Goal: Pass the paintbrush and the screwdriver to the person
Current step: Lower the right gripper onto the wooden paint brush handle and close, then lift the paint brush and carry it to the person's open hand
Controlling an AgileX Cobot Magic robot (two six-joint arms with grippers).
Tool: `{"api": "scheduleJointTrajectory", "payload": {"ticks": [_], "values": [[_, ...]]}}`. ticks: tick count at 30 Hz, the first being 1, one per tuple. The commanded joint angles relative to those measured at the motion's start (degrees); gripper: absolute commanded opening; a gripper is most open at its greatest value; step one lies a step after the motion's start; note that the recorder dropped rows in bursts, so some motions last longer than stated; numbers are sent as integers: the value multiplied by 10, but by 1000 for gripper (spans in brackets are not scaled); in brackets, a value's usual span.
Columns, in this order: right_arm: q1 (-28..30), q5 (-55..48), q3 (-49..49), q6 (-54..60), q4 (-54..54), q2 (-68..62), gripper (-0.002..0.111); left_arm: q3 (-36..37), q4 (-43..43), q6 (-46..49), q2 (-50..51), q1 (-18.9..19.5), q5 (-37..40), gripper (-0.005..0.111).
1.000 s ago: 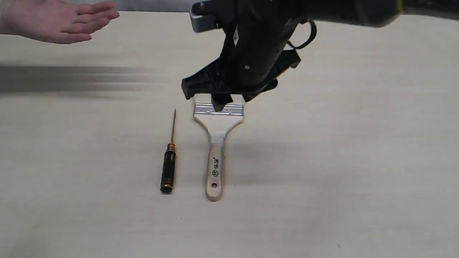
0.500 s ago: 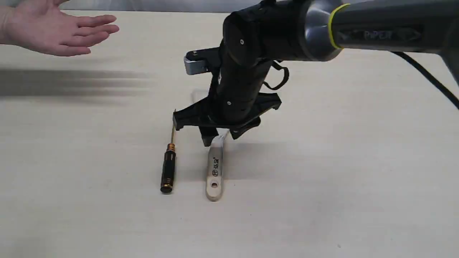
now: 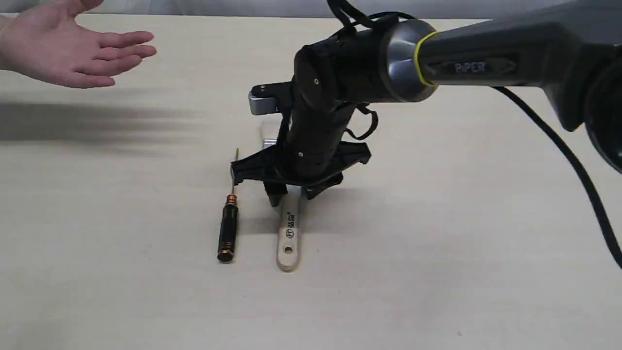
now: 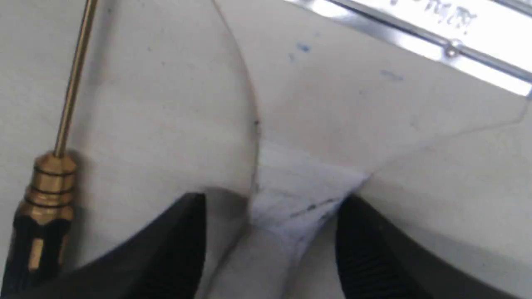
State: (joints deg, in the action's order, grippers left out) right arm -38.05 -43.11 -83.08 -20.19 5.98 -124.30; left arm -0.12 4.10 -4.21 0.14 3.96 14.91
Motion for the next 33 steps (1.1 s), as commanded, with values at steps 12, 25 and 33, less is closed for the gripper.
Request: {"api": "scheduleJointTrajectory", "payload": {"ticks": [12,25,33], "values": [[-1,32,4,8,-43,-8,4,1,-3,-1,-1,-3,-6,0],[-1,75,4,286,224,192,4,1,-3,-1,-1,-3,-6,0],[-10,99,-70,430,337,184,4,1,-3,-1,-1,-3,-6,0]]}}
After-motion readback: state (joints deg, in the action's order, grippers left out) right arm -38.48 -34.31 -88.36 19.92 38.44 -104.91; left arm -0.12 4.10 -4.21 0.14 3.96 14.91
